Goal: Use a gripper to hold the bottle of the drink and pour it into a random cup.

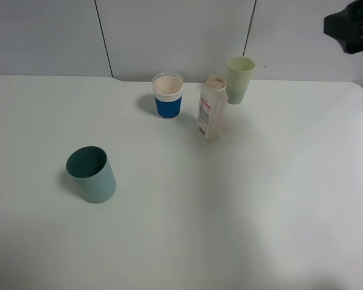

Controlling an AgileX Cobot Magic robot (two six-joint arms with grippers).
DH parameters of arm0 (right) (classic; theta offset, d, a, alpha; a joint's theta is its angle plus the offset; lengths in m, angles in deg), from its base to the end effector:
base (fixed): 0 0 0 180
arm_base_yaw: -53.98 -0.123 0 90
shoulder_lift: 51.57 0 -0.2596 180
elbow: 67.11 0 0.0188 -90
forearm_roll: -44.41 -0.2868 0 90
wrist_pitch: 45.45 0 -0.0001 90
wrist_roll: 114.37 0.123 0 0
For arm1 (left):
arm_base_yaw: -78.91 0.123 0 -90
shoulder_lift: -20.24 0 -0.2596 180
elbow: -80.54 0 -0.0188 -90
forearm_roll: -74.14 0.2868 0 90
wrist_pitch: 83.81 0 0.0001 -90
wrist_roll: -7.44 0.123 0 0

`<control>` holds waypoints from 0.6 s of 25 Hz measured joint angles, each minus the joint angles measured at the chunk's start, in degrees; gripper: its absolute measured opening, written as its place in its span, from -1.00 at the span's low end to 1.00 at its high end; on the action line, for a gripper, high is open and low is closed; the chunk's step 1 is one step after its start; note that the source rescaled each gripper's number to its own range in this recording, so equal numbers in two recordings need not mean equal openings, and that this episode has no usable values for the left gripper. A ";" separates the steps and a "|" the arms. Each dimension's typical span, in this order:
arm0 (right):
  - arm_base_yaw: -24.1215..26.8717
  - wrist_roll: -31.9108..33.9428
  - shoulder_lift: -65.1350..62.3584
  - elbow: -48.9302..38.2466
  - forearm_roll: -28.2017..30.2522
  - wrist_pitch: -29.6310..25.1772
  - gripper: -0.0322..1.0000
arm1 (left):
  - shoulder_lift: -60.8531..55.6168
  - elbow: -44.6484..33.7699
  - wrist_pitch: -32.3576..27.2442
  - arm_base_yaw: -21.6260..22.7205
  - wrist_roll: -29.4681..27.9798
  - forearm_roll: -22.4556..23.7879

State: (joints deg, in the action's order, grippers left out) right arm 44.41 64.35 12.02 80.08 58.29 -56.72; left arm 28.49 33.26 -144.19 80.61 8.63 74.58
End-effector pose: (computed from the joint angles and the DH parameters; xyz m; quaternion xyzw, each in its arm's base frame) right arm 0.2858 0.0423 0.3055 -0.1571 0.7901 -0.0464 0.5907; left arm 0.0794 0.0032 0.2842 -0.0039 0.8476 0.0172 0.5303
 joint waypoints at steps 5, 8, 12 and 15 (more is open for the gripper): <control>3.99 0.00 -6.93 0.00 -0.06 -7.11 1.00 | 0.00 0.00 0.00 0.00 0.00 0.00; 4.61 0.00 -11.12 0.00 -0.06 -11.46 1.00 | 0.00 0.00 0.00 0.00 0.00 0.00; 4.67 0.00 -17.34 0.00 -0.17 -17.16 1.00 | 0.00 0.00 0.00 0.00 0.00 0.00; 4.67 0.00 -22.49 -1.26 -0.49 -19.92 1.00 | 0.00 0.00 0.00 0.00 0.00 0.00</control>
State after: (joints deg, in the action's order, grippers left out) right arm 49.07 64.35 -10.47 78.82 57.81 -76.63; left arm 28.49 33.26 -144.19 80.61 8.63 74.58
